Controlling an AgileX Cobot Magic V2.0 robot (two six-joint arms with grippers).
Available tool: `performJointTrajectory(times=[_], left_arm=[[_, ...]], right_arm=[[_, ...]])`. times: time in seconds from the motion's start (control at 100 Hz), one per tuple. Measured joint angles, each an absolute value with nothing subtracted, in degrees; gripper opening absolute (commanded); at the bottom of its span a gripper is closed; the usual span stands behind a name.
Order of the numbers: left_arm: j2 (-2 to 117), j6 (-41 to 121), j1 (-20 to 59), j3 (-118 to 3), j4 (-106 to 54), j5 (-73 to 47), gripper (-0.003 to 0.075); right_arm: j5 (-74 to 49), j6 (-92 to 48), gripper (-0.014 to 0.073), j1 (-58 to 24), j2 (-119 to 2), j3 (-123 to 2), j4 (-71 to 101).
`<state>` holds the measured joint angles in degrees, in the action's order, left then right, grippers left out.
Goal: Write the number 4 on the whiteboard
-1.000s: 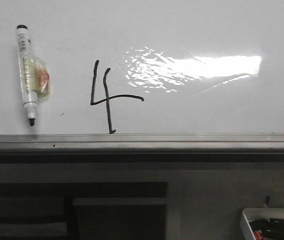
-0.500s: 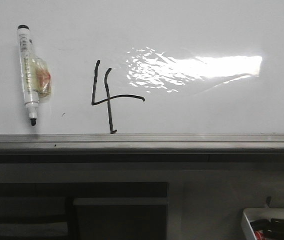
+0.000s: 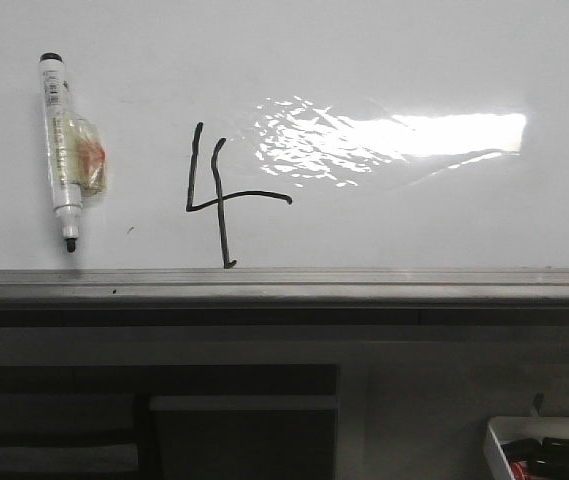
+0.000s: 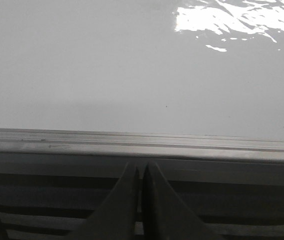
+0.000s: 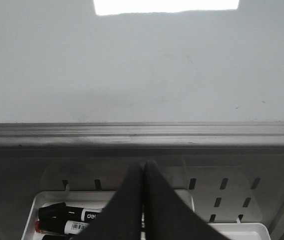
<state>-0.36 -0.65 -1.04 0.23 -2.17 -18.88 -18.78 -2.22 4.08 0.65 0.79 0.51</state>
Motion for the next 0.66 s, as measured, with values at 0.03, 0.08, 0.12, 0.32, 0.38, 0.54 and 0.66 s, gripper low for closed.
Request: performJointTrajectory(times=[0.03, 0.08, 0.12, 0.32, 0.38, 0.54, 0.66], left_arm=[[-0.4, -0.7, -1.0, 0.2, -2.2, -18.9, -0.0020], [-0.4, -0.7, -1.0, 0.2, -2.2, -18.9, -0.0020], [-0.4, -0.7, -1.0, 0.2, -2.2, -18.9, -0.0020], [-0.4, -0.7, -1.0, 0.2, -2.2, -18.9, -0.0020], [-0.4, -0.7, -1.0, 0.2, -2.2, -18.9, -0.0020], [-0.4, -0.7, -1.0, 0.2, -2.2, -18.9, -0.0020], [-0.4, -0.7, -1.0, 0.2, -2.2, -18.9, -0.0020]], right_arm=[[-18.8, -2.2, -0.0061, 4.1, 0.6, 0.8, 0.5], [-18.8, -2.2, -0.0061, 4.1, 0.6, 0.8, 0.5], [-18.9, -2.2, -0.0061, 4.1, 0.6, 0.8, 0.5], [-19.2, -2.2, -0.0061, 4.1, 0.6, 0.7, 0.5], [-19.3, -2.2, -0.0061, 4.1, 0.6, 0.7, 0.5], [-19.5, -2.2, -0.0061, 4.1, 0.6, 0.7, 0.4], [-19.5, -2.2, -0.0061, 4.1, 0.6, 0.7, 0.4]])
